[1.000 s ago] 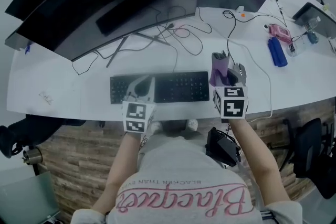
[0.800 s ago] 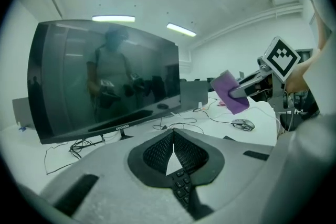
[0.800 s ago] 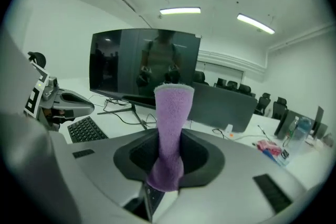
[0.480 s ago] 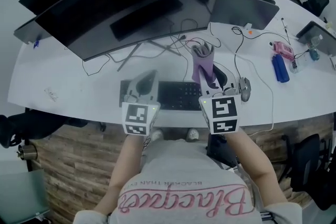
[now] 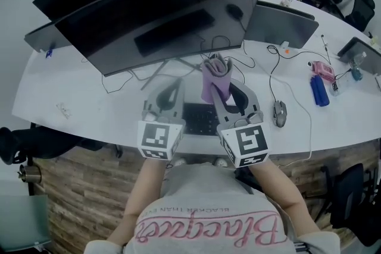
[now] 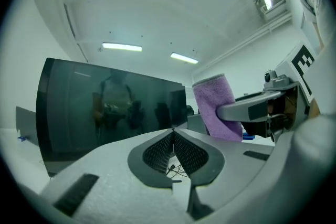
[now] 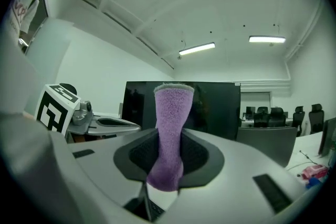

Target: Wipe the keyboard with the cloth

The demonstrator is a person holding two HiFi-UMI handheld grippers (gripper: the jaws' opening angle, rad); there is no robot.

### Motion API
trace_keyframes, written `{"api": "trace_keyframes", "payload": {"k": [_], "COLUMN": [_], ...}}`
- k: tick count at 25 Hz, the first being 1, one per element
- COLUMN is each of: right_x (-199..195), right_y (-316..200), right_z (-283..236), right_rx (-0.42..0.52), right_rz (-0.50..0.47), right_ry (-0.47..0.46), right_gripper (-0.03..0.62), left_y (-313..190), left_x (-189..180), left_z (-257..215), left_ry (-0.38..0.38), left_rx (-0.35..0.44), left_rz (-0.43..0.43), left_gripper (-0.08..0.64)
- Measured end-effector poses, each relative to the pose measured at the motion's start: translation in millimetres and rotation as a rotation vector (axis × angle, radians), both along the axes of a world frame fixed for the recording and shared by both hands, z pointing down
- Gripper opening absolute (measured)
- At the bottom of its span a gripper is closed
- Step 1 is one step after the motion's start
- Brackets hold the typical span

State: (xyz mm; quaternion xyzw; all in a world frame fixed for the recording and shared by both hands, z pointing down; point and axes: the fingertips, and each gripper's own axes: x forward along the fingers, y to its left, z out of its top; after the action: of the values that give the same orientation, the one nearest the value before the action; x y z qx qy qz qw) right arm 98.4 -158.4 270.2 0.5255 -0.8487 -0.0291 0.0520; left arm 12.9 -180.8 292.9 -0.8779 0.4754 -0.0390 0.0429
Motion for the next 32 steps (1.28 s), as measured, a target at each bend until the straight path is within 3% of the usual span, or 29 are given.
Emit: {"api": "trace_keyframes", "payload": {"k": [10, 32], "right_x": [-17, -19], "right_y": [14, 26], "right_z": [-2, 4], "right_rx": [0.049, 0.074], "right_rz": [-0.010, 0.024], "right_ry": [-0.052, -0.078], "right_gripper": [0.087, 0.086], "left_y": [10, 23], "left_x": [7, 13], "left_z": [-27, -25], "left_ry": [0.016, 0.024], "left_rx": [0.085, 0.110], "left_rz": [0.019, 0.065], "left_gripper": [0.006, 0.006]}}
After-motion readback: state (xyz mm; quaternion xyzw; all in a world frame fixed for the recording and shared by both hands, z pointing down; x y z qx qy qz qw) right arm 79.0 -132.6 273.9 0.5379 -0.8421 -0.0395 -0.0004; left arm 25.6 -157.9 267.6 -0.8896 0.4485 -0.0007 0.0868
